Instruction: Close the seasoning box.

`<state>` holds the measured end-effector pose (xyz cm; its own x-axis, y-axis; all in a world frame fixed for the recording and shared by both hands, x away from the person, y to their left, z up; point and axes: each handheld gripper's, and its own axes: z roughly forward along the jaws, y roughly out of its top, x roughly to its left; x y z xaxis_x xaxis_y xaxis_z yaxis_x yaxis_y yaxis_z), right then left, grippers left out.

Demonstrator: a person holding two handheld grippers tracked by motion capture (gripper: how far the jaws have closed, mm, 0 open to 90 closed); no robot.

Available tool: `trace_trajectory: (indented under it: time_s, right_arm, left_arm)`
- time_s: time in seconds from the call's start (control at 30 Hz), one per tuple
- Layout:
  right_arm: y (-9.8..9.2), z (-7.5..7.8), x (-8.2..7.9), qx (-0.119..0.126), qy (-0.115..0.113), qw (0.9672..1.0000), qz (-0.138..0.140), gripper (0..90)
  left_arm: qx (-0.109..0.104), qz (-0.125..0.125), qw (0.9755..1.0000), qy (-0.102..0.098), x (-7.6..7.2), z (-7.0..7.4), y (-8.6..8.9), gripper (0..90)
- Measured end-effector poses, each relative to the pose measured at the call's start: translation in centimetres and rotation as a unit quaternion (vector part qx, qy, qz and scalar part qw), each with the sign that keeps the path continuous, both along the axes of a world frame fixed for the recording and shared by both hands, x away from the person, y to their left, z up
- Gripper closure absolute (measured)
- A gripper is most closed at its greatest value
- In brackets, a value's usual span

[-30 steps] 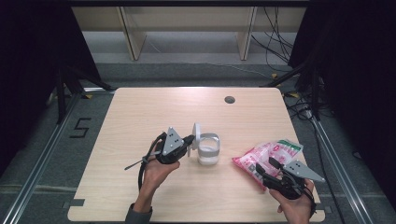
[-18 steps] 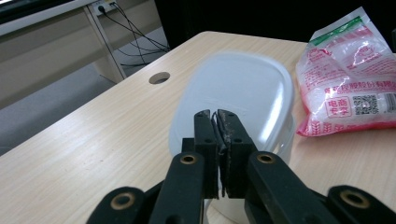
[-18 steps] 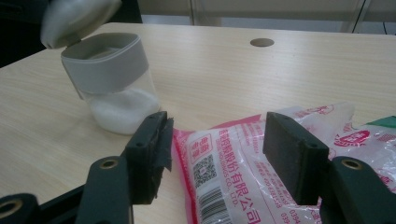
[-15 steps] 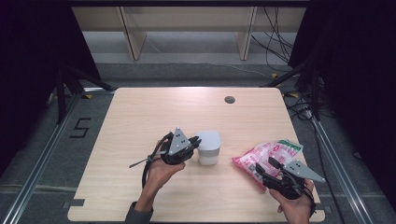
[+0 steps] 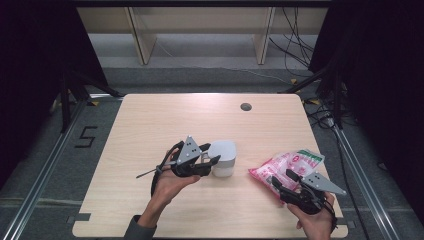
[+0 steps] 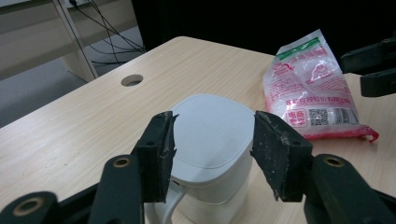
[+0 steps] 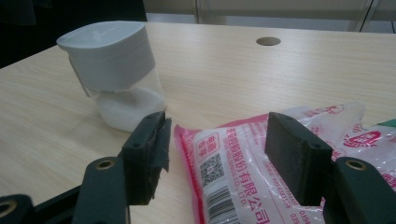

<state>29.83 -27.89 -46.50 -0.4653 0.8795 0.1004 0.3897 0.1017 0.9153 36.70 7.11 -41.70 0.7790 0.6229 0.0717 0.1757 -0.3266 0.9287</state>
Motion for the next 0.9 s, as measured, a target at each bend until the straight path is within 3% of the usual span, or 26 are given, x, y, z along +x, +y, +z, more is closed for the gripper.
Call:
trace_trajectory:
  time_s: [0.1, 0.13, 0.17, 0.23, 0.33, 0.37, 0.43, 0.47, 0.53, 0.6, 0.7, 0.73, 0.77, 0.9]
  right_arm:
    - [0.4, 0.0, -0.3, 0.017, 0.022, 0.9996, -0.002, 39.3]
    - [0.3, -0.1, -0.1, 0.013, 0.012, 0.9998, 0.012, 39.2]
    - [0.5, -0.1, -0.2, 0.022, 0.018, 0.9996, 0.005, 39.2]
    - [0.4, -0.2, 0.0, 0.001, 0.004, 0.9999, 0.01, 39.2]
    - [0.5, -0.1, -0.2, 0.002, 0.012, 0.9997, 0.02, 39.1]
    - [0.8, -0.1, -0.4, 0.009, 0.025, 0.9995, 0.014, 39.0]
    - [0.8, -0.3, -0.1, -0.004, 0.008, 0.9996, 0.026, 38.7]
    - [1.0, -0.2, -0.4, 0.002, 0.025, 0.9994, 0.025, 38.7]
    - [1.1, -0.4, -0.1, -0.003, 0.013, 0.9992, 0.037, 38.5]
    - [1.4, -0.5, -0.4, 0.003, 0.035, 0.9989, 0.029, 38.5]
    - [1.6, -0.7, -0.3, 0.011, 0.026, 0.9989, 0.037, 38.3]
    - [1.5, -0.7, -0.4, -0.001, 0.036, 0.9987, 0.036, 38.3]
    - [1.4, -0.8, -0.1, -0.006, 0.022, 0.9988, 0.044, 38.3]
    - [1.7, -1.0, 0.0, -0.006, 0.013, 0.9985, 0.052, 38.1]
  left_arm:
    - [-0.004, -0.001, 1.0, -0.001, -0.6, -0.2, 0.2, 44.7]
    - [-0.006, -0.002, 1.0, -0.002, -0.7, -0.3, 0.2, 43.4]
    - [-0.006, -0.004, 1.0, 0.0, -0.9, -0.5, 0.3, 42.4]
    - [-0.008, -0.007, 0.9999, 0.004, -1.2, -0.9, 0.3, 39.8]
    - [-0.006, -0.009, 0.9999, 0.005, -1.5, -1.6, 0.3, 36.9]
    - [-0.005, -0.007, 0.9999, 0.007, -1.7, -1.9, 0.4, 36.5]
    - [-0.011, -0.006, 0.9999, 0.012, -2.0, -2.3, 0.4, 35.9]
    - [-0.011, -0.006, 0.9998, 0.014, -2.0, -2.4, 0.4, 35.8]
    - [-0.01, -0.009, 0.9998, 0.013, -2.2, -2.7, 0.2, 34.8]
    - [-0.005, -0.009, 0.9999, 0.01, -2.2, -2.8, 0.2, 33.3]
    - [0.005, -0.013, 0.9999, 0.01, -2.3, -3.2, 0.0, 30.9]
    - [0.001, -0.014, 0.9998, 0.012, -2.3, -3.4, -0.1, 30.3]
    - [0.004, -0.015, 0.9998, 0.011, -2.3, -3.5, 0.0, 29.7]
    - [0.007, -0.02, 0.9997, 0.015, -2.5, -3.9, 0.1, 25.8]
